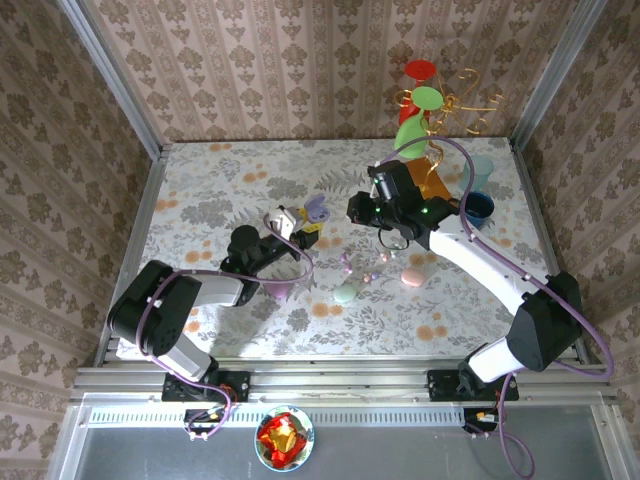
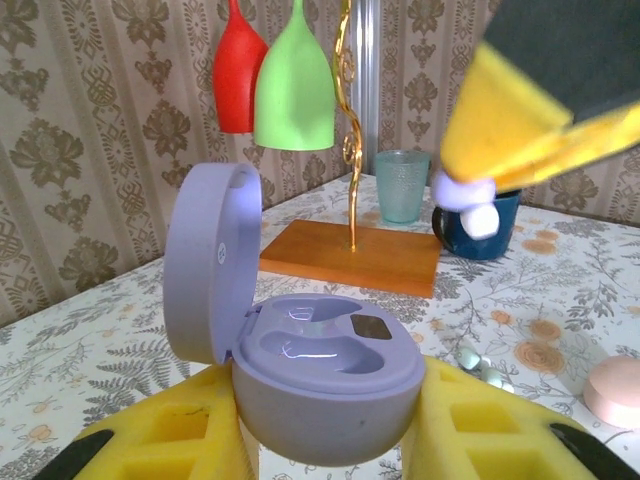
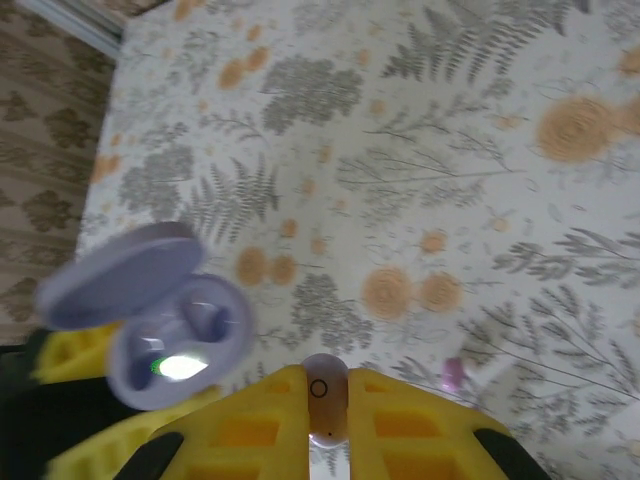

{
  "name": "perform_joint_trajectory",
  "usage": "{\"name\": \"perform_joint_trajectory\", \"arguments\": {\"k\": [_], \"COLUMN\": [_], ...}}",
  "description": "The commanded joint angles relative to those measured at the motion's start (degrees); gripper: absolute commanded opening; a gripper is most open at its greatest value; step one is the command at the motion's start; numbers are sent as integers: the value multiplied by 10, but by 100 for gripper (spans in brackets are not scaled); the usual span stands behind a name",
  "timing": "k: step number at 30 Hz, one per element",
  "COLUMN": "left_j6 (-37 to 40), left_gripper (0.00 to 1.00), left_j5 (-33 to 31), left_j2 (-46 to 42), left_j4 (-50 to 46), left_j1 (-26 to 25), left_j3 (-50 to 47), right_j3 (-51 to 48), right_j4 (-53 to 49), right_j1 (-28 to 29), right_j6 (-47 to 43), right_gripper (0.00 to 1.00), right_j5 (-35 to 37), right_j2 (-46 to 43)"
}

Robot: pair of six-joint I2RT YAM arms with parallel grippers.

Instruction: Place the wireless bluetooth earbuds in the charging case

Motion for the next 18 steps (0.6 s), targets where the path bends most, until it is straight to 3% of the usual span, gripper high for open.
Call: {"name": "perform_joint_trajectory", "arguments": {"k": [1,18], "left_j6": [0,-18], "left_gripper": [12,12], "left_j5": [25,18], "left_j2": [5,11], "left_j4": [17,20], "left_j1": [-5,-13], "left_j3": [25,34], "right_j3": [34,94], "right_j4": [6,34], "right_j1": [12,47], "right_j6": [-6,-7], "right_gripper": [14,15], "right_j5": [-15,-78], "right_j2": [15,82]}}
